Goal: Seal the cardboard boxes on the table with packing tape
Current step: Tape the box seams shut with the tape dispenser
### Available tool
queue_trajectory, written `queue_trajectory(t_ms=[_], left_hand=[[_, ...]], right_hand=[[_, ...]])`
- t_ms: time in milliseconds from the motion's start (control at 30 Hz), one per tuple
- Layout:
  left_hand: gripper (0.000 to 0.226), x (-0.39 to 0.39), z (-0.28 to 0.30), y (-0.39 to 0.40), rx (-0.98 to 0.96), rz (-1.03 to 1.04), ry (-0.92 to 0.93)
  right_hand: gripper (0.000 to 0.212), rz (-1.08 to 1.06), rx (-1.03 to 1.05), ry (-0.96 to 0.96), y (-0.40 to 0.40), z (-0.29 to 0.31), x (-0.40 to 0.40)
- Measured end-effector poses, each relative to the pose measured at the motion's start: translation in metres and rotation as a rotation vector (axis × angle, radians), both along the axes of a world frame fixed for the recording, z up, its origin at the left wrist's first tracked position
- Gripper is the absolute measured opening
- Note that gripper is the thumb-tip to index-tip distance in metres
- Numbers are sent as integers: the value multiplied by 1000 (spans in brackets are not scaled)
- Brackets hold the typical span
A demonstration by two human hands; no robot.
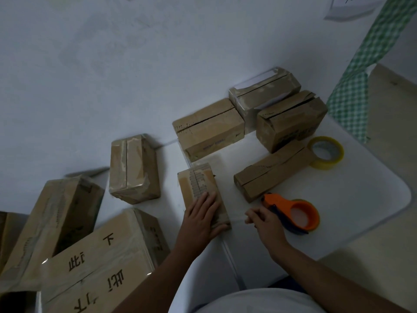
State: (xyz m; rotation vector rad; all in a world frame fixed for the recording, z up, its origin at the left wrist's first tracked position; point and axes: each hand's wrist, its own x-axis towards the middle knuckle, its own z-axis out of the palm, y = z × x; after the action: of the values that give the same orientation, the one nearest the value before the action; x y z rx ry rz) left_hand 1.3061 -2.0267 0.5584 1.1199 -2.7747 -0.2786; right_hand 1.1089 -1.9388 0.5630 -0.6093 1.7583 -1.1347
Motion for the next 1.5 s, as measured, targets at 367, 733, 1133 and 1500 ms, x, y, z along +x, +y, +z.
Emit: queue_trajectory(t_ms=[367,733,1133,1500], left_hand=[[85,3,9,-1,55,-57,-138],[86,19,5,-6,49,-138,-306],[90,19,6,-10,105,-123,-282],[90,18,8,-9,132,-115,-296]], right_hand=[[15,54,-35,35,-6,2,-3],[16,160,-79,196,-32,-21,12],[16,312,-72,276,-57,-35,40],[51,402,76,205,-49,-24,20]])
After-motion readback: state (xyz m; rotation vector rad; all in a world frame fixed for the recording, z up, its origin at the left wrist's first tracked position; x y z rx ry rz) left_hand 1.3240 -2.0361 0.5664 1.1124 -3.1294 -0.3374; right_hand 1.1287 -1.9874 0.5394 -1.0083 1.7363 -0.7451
